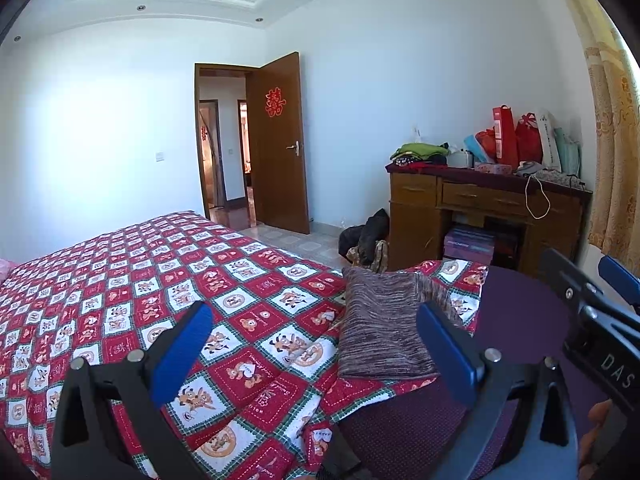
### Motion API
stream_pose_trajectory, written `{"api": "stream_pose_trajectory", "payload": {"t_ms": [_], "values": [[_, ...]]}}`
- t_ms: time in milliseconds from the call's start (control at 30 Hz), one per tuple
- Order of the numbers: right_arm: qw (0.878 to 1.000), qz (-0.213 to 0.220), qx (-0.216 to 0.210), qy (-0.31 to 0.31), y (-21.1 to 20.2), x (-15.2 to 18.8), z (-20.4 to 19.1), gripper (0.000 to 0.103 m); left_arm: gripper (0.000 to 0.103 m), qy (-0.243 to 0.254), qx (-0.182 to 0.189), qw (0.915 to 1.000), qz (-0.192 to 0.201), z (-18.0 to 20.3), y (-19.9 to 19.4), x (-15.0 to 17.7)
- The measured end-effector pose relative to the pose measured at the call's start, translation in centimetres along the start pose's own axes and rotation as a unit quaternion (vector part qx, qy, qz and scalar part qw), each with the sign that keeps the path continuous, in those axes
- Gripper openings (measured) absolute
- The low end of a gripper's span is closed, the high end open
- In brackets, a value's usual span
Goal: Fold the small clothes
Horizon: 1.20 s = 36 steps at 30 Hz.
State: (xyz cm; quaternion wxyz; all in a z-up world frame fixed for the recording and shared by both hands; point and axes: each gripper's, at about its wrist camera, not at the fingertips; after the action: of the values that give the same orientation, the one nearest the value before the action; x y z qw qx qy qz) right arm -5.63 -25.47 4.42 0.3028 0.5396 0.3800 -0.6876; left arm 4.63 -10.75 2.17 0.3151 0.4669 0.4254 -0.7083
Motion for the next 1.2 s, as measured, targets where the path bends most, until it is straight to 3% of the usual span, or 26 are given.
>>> {"api": "stream_pose_trajectory", "payload": {"t_ms": [967,1200], "values": [[1.000,0.013,0.005,0.008,-0.67,-0.22,0.07,0.097,0.103,0.001,0.003,1.0000,0.005,-0.14,-0.49,-0.34],[1.000,0.014,0.010,0.009,-0.85,-0.08,0.09,0.097,0.103,0.007,-0.011,0.9999,0.004,0.24,-0.20,-0.37]]}}
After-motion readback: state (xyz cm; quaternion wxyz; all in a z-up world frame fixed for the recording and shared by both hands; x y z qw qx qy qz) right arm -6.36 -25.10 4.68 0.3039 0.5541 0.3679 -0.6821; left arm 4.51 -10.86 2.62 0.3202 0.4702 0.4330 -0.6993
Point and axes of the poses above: each gripper's, at about its wrist camera, not at the fingertips, and y roughly the way its jaws point, z to its right, x to its underside, and after that the axes turned 14 degrees about -y, right-handed
